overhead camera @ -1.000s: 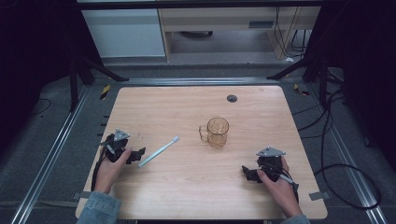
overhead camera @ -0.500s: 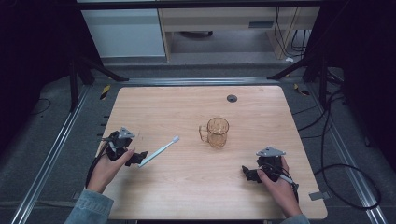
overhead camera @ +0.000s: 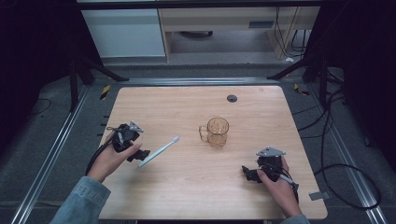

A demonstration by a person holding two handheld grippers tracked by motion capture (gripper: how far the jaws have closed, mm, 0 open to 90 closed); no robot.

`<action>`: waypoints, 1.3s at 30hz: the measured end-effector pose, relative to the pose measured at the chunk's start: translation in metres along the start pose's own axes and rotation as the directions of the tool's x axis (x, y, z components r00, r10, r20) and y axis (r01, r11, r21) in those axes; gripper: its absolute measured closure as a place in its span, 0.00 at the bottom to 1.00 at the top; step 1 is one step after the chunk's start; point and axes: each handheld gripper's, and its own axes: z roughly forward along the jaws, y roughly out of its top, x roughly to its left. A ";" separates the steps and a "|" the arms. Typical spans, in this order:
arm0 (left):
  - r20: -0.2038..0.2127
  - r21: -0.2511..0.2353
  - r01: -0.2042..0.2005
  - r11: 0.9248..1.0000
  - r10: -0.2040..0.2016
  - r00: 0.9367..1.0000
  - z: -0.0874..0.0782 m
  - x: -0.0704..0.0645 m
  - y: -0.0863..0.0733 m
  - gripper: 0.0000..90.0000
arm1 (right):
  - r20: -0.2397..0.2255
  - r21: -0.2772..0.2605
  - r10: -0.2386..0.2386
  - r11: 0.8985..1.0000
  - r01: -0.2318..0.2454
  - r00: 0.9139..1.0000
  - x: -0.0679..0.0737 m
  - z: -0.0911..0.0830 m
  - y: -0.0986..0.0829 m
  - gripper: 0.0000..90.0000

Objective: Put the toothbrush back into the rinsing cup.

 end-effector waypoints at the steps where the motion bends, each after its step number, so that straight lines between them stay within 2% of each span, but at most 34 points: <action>1: -0.001 0.013 -0.006 1.000 0.006 1.000 0.000 -0.001 0.002 0.07 | 0.000 0.000 0.000 1.000 0.000 1.000 0.000 0.000 0.000 0.00; 8: 0.010 0.069 -0.040 0.997 0.040 0.999 0.002 -0.005 0.021 0.07 | 0.000 0.000 0.000 1.000 0.000 1.000 0.000 0.000 0.000 0.00; 12: 0.034 0.097 -0.056 0.994 0.053 0.998 0.005 -0.006 0.031 0.07 | 0.000 0.000 -0.001 1.000 0.001 1.000 0.000 0.000 0.000 0.00; 16: 0.031 0.121 -0.074 0.990 0.071 0.997 0.006 -0.010 0.040 0.08 | 0.000 0.000 0.000 1.000 0.000 1.000 0.000 0.000 0.000 0.00; 17: 0.043 0.135 -0.085 0.987 0.080 0.996 0.007 -0.012 0.044 0.08 | 0.000 0.000 0.000 1.000 0.000 1.000 0.000 0.000 0.000 0.00; 20: 0.044 0.143 -0.094 0.985 0.089 0.995 0.008 -0.015 0.047 0.08 | 0.000 0.000 -0.001 1.000 0.001 1.000 0.000 0.000 0.000 0.00; 22: 0.053 0.154 -0.109 0.982 0.101 0.993 0.009 -0.016 0.049 0.08 | 0.000 0.000 0.000 1.000 0.000 1.000 0.000 0.000 0.000 0.00; 23: 0.063 0.168 -0.126 0.978 0.117 0.991 0.010 -0.018 0.052 0.09 | 0.000 0.000 -0.001 1.000 0.001 1.000 0.000 0.000 0.000 0.00; 27: 0.064 0.183 -0.145 0.972 0.135 0.989 0.012 -0.021 0.057 0.11 | 0.000 0.000 -0.001 1.000 0.001 1.000 0.000 0.000 0.000 0.00; 32: 0.066 0.188 -0.148 0.971 0.138 0.988 0.015 -0.022 0.062 0.17 | 0.000 0.000 0.000 1.000 0.000 1.000 0.000 0.000 0.000 0.00; 34: 0.076 0.206 -0.160 0.965 0.148 0.986 0.017 -0.024 0.064 0.18 | 0.000 0.000 0.000 1.000 0.000 1.000 0.000 0.000 0.000 0.00; 35: 0.083 0.229 -0.172 0.958 0.157 0.984 0.020 -0.026 0.065 0.20 | 0.000 0.000 0.000 1.000 0.000 1.000 0.000 0.000 0.000 0.00; 36: 0.083 0.229 -0.172 0.958 0.157 0.984 0.020 -0.026 0.065 0.21 | 0.000 0.000 0.000 1.000 0.000 1.000 0.000 0.000 0.000 0.00; 37: 0.085 0.238 -0.178 0.955 0.163 0.983 0.021 -0.027 0.066 0.21 | 0.000 0.000 -0.001 1.000 0.001 1.000 0.000 0.000 0.000 0.00; 38: 0.093 0.255 -0.192 0.948 0.174 0.980 0.024 -0.030 0.067 0.23 | 0.000 0.000 0.000 1.000 0.000 1.000 0.000 0.000 0.000 0.00; 39: 0.093 0.255 -0.192 0.948 0.174 0.980 0.024 -0.030 0.067 0.24 | 0.000 0.000 0.000 1.000 0.000 1.000 0.000 0.000 0.000 0.00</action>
